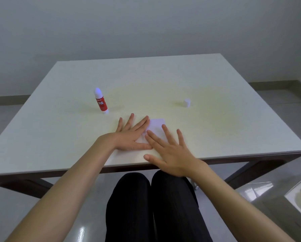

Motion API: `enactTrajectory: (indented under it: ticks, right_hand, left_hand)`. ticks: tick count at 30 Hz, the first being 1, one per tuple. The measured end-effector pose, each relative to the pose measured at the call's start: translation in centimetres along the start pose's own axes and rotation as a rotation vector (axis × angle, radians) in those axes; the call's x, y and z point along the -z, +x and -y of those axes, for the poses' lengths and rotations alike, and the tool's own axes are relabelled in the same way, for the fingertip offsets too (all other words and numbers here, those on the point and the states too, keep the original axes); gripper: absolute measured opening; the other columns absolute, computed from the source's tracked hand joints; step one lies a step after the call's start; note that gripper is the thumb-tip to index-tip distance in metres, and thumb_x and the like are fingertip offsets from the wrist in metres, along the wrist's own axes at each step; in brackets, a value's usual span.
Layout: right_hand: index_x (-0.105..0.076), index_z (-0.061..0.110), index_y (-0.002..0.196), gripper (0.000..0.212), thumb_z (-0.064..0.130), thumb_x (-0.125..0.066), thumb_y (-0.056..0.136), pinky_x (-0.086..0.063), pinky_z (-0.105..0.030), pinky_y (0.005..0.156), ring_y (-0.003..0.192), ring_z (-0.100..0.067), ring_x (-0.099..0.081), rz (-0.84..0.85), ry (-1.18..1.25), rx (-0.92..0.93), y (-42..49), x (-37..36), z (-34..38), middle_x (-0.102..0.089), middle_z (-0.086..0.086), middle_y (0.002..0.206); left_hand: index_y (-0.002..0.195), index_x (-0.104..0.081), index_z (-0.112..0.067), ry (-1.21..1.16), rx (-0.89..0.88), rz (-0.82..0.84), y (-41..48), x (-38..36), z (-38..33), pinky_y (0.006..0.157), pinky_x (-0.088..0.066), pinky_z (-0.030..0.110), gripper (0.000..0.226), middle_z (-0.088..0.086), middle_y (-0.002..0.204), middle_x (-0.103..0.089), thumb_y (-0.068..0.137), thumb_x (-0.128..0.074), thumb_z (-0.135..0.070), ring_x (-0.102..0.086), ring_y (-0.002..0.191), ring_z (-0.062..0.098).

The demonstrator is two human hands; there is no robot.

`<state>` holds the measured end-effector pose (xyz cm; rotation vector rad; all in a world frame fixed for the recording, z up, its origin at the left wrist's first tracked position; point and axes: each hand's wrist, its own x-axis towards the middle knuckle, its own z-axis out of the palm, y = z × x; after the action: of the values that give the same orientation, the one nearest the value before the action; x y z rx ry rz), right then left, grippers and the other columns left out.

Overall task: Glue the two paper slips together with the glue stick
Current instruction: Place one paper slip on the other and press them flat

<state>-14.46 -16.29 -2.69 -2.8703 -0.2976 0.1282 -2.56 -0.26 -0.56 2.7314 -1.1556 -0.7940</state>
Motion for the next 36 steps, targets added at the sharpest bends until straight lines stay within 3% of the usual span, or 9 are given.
enactTrajectory:
  ticks: [6, 12, 15, 19, 23, 26, 31, 36]
  right_hand:
    - [0.009, 0.032, 0.150, 0.075, 0.070, -0.006, 0.086, 0.018, -0.056, 0.113, 0.142, -0.023, 0.029, 0.047, -0.092, -0.188, 2.9, 2.2, -3.0, 0.012, 0.019, 0.158]
    - [0.007, 0.033, 0.150, 0.087, 0.079, 0.000, 0.076, 0.026, -0.052, 0.109, 0.140, -0.016, 0.034, 0.020, -0.049, 0.042, -0.2, 0.2, -0.3, 0.014, 0.020, 0.157]
    - [0.009, 0.039, 0.148, 0.076, 0.074, -0.003, 0.082, 0.024, -0.051, 0.110, 0.141, -0.017, 0.031, 0.056, -0.071, -0.006, 0.6, 1.4, -2.3, 0.013, 0.025, 0.156]
    - [0.010, 0.034, 0.149, 0.073, 0.068, -0.009, 0.088, 0.016, -0.055, 0.114, 0.143, -0.021, 0.027, 0.064, -0.106, -0.160, 2.2, 2.6, -3.7, 0.013, 0.020, 0.158]
    - [0.004, 0.028, 0.151, 0.090, 0.078, 0.001, 0.076, 0.019, -0.054, 0.114, 0.143, -0.020, 0.028, -0.012, -0.076, -0.034, 0.2, 0.7, -0.9, 0.011, 0.015, 0.159]
    - [0.004, 0.033, 0.150, 0.085, 0.077, 0.000, 0.078, 0.021, -0.052, 0.112, 0.143, -0.017, 0.027, -0.011, -0.093, 0.039, -0.8, 0.1, -0.7, 0.008, 0.020, 0.158]
    - [0.009, 0.036, 0.149, 0.077, 0.071, 0.000, 0.081, 0.016, -0.054, 0.113, 0.145, -0.021, 0.024, -0.011, -0.123, -0.150, 0.8, 1.5, -3.8, 0.014, 0.024, 0.157]
    - [0.016, 0.031, 0.148, 0.089, 0.077, 0.014, 0.071, 0.014, -0.049, 0.115, 0.145, -0.017, 0.022, -0.077, -0.066, -0.195, 0.9, 0.4, -3.8, 0.021, 0.020, 0.155]
  left_hand:
    - [0.144, 0.026, -0.035, -0.006, 0.008, 0.005, -0.2, 0.1, -0.1, 0.111, 0.025, 0.051, 0.096, -0.029, 0.144, 0.035, 0.081, -0.036, -0.074, 0.042, 0.134, 0.018]
    - [0.144, 0.026, -0.034, 0.004, 0.008, 0.005, -0.1, 0.2, -0.2, 0.111, 0.024, 0.052, 0.097, -0.025, 0.149, 0.033, 0.081, -0.037, -0.072, 0.041, 0.135, 0.019]
    - [0.144, 0.026, -0.035, 0.007, 0.012, 0.004, -0.2, 0.1, -0.1, 0.111, 0.024, 0.052, 0.096, -0.027, 0.148, 0.034, 0.081, -0.035, -0.073, 0.041, 0.135, 0.019]
    - [0.144, 0.026, -0.034, 0.004, 0.016, 0.002, -0.3, 0.2, -0.2, 0.111, 0.023, 0.053, 0.095, -0.027, 0.145, 0.035, 0.082, -0.035, -0.073, 0.041, 0.135, 0.020]
    - [0.144, 0.026, -0.034, 0.005, 0.016, 0.000, -0.3, 0.2, -0.2, 0.111, 0.024, 0.053, 0.097, -0.024, 0.150, 0.033, 0.080, -0.035, -0.074, 0.040, 0.136, 0.021]
    - [0.144, 0.026, -0.033, -0.003, 0.015, -0.001, -0.4, 0.2, -0.3, 0.111, 0.024, 0.053, 0.097, -0.023, 0.150, 0.033, 0.082, -0.037, -0.072, 0.040, 0.136, 0.020]
    - [0.145, 0.025, -0.031, -0.019, 0.012, -0.016, -0.7, 0.0, -0.5, 0.111, 0.024, 0.053, 0.096, -0.022, 0.151, 0.032, 0.084, -0.039, -0.069, 0.040, 0.136, 0.020]
    - [0.145, 0.025, -0.031, -0.037, -0.010, -0.096, -0.5, -0.6, -0.2, 0.110, 0.026, 0.051, 0.102, -0.019, 0.152, 0.031, 0.081, -0.046, -0.068, 0.039, 0.137, 0.018]
